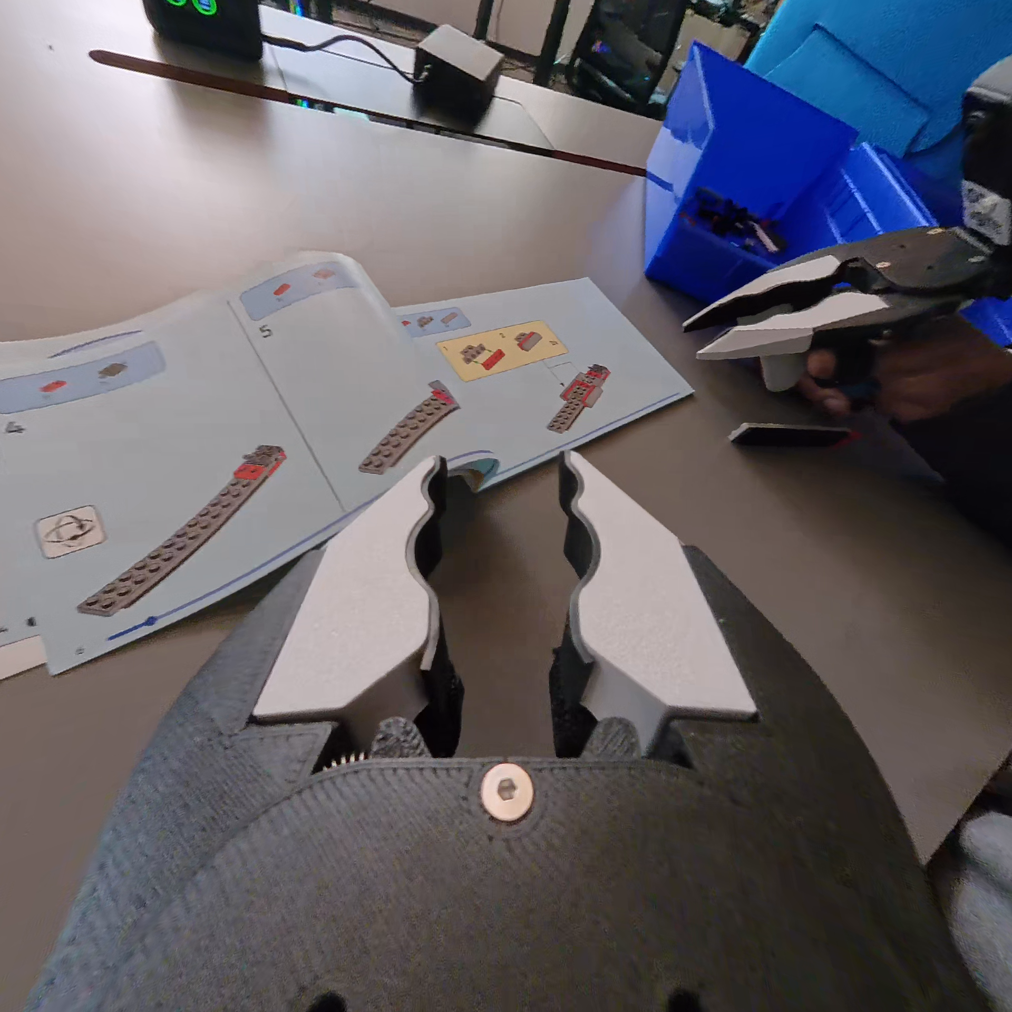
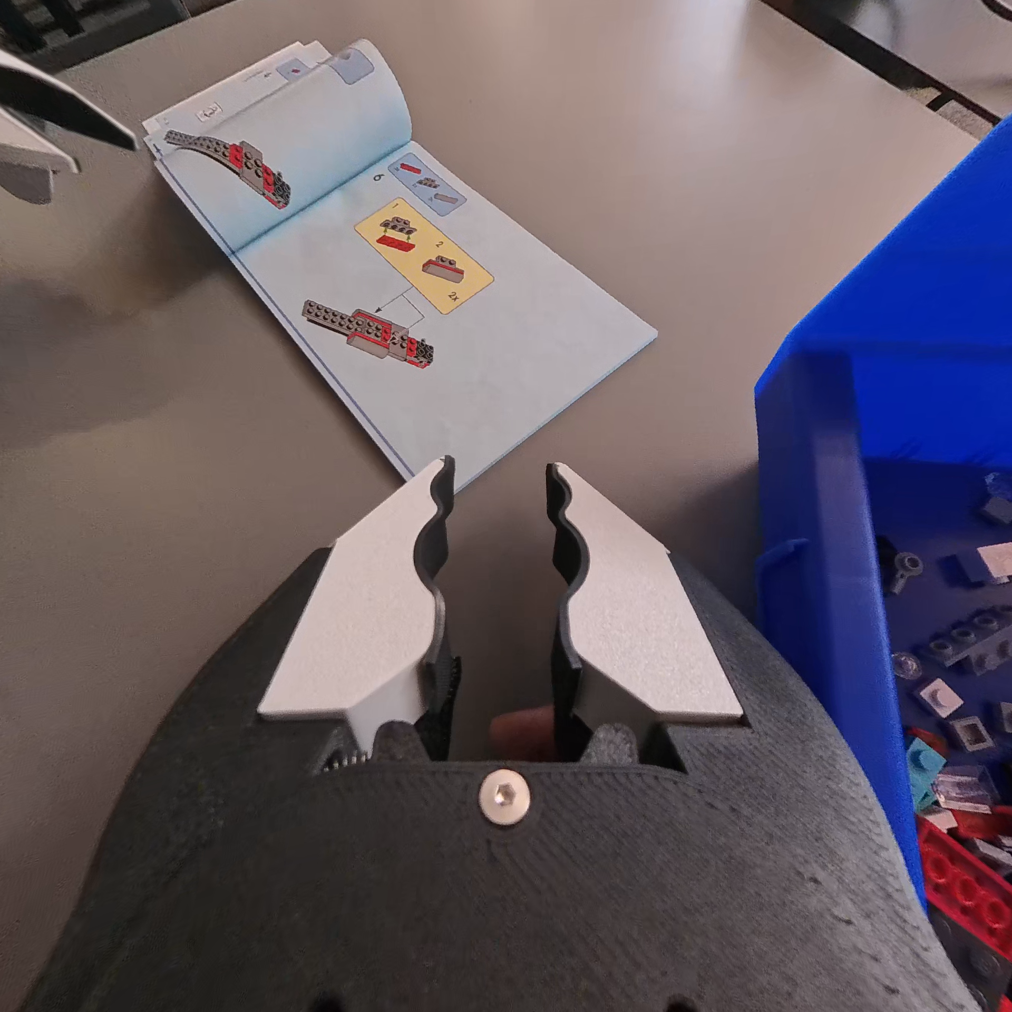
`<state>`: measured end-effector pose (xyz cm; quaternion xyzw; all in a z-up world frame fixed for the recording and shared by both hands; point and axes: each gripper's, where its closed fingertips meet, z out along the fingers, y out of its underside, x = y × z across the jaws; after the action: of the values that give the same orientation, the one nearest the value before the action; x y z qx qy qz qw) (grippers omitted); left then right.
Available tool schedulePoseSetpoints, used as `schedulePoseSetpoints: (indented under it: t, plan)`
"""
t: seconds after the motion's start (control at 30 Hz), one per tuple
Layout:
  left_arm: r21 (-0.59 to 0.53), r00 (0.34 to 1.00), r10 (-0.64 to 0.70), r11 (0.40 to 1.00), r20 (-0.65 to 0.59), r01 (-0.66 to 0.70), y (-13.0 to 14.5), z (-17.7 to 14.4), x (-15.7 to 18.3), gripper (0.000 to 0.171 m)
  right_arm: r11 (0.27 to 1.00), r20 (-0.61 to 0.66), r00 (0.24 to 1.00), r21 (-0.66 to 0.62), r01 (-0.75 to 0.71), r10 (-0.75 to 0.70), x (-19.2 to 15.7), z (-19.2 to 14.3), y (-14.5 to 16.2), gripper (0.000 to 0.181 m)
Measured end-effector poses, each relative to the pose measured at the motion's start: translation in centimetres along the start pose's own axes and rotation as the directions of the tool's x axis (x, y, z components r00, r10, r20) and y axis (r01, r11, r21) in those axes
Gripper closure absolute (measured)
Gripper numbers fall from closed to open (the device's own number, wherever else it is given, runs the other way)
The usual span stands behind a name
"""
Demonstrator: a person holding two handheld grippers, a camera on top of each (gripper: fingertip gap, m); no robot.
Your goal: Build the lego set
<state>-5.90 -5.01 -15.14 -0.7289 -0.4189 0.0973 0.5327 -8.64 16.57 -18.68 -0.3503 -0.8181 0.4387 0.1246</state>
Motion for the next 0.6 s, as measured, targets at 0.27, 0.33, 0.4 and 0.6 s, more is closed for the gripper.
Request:
schedulePoseSetpoints:
  t: [0.27, 0.33, 0.4, 0.6]
  plan:
    - [0.055, 0.983, 0.037, 0.998, -0.178, -0.028, -0.7, 1.3, 3.9, 0.125, 1.0, -0.003, 1.0, 0.001, 0.003, -0.003, 0.0, 0.0, 0.0, 0.144]
    - [0.069, 0.978, 0.034, 0.997, -0.207, -0.021, -0.7, 1.6, 4.3, 0.124, 1.0, -0.004, 1.0, 0.001, 0.003, -0.003, 0.0, 0.0, 0.0, 0.144]
    - [0.069, 0.975, 0.018, 0.998, -0.222, -0.003, -0.5, 1.8, 4.4, 0.124, 1.0, -0.005, 1.0, 0.001, 0.002, -0.002, 0.0, 0.0, 0.0, 0.144]
    - [0.092, 0.976, -0.005, 0.995, -0.217, 0.025, -0.9, 1.6, 4.0, 0.125, 1.0, -0.002, 1.0, -0.006, 0.0, 0.0, 0.1, 0.1, 0.0, 0.144]
